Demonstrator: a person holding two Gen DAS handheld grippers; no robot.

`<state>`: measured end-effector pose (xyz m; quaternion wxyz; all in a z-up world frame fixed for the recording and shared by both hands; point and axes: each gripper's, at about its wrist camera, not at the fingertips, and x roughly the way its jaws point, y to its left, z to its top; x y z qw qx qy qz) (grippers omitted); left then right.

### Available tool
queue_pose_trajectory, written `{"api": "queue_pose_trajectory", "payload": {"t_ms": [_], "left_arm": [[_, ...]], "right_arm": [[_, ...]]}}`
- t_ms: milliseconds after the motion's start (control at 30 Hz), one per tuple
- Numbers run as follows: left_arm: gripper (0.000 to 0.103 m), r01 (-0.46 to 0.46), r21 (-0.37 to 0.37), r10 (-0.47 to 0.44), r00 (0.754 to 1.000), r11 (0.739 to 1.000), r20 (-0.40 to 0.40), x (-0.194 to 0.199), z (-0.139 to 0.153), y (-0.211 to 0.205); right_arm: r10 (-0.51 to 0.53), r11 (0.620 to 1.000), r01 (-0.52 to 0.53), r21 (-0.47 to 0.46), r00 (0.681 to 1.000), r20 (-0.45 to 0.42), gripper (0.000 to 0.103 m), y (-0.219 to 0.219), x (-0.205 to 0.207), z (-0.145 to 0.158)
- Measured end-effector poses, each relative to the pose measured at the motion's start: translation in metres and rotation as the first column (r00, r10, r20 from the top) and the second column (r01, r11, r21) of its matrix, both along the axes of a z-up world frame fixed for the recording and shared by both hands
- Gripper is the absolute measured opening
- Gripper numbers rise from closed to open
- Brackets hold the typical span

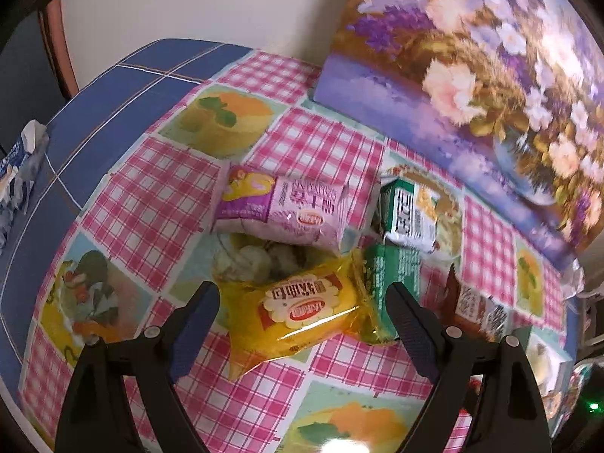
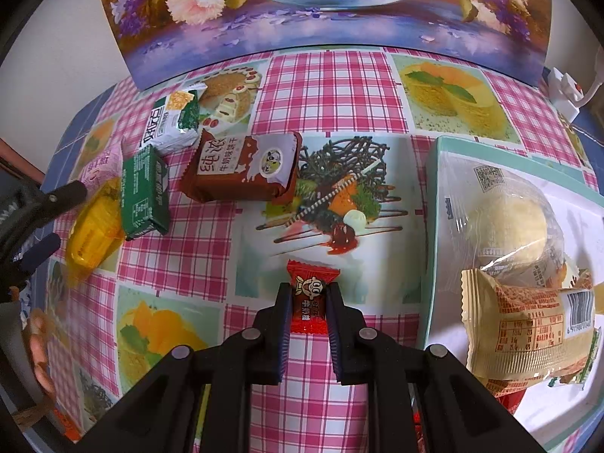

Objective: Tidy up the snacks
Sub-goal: 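Grasp the yellow bread pack with the left gripper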

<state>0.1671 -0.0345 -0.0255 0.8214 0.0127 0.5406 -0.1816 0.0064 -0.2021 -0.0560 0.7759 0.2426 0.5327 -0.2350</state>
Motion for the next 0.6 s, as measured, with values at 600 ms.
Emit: {"api": "queue_pose_trajectory", "payload": {"t_ms": [600], "left_arm": [[0.085,-0.005,0.054,0.007,0.999,0.999,-0.042,-0.001,-0.016,-0.004]], "right_arm": [[-0.002,1.000,0.002,0.001,1.000,0.001,0.019,0.001,-0.002,0.001]]}}
